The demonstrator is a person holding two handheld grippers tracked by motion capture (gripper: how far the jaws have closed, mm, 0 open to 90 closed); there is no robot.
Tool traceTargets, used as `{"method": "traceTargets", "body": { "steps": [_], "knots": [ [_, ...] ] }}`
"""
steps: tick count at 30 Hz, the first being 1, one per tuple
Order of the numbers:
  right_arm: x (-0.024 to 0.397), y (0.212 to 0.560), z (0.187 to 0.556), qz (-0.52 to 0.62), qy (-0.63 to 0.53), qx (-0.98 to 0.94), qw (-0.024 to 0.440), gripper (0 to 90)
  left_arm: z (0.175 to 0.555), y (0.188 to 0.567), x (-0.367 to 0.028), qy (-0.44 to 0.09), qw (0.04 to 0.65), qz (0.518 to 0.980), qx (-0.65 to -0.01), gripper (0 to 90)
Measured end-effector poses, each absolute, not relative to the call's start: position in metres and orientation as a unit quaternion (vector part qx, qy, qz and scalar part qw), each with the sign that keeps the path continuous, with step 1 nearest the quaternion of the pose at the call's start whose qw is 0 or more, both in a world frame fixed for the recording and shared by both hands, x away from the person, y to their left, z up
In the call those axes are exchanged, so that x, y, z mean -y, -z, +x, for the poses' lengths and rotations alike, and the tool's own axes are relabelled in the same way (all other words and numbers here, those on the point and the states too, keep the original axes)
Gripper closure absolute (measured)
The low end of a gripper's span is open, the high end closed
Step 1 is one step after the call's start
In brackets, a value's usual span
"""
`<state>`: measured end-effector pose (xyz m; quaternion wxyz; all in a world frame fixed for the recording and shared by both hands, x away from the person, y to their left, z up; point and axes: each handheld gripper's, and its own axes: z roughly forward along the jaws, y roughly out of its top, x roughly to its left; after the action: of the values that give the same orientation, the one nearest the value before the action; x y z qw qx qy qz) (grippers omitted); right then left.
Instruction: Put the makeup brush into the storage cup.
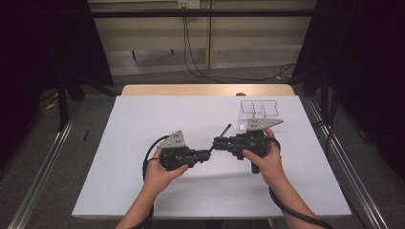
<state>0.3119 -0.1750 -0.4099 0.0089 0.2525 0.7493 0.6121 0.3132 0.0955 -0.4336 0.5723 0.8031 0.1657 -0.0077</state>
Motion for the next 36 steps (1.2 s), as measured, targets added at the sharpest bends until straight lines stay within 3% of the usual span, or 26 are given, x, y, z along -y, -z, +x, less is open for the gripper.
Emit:
{"method": "traceTargets", "body": {
  "steps": [23, 36],
  "knots": [
    [0.175, 0.413, 0.315, 0.269, -0.625, -0.733, -0.025, 84.0, 0.315, 0.44, -0.084, 0.021, 0.569, 0.804, -0.17, 83.7],
    [0.171, 0.413, 0.315, 0.272, -0.629, -0.728, -0.01, 84.3, 0.316, 0.442, -0.079, 0.027, 0.577, 0.797, -0.177, 83.0]
  ]
}}
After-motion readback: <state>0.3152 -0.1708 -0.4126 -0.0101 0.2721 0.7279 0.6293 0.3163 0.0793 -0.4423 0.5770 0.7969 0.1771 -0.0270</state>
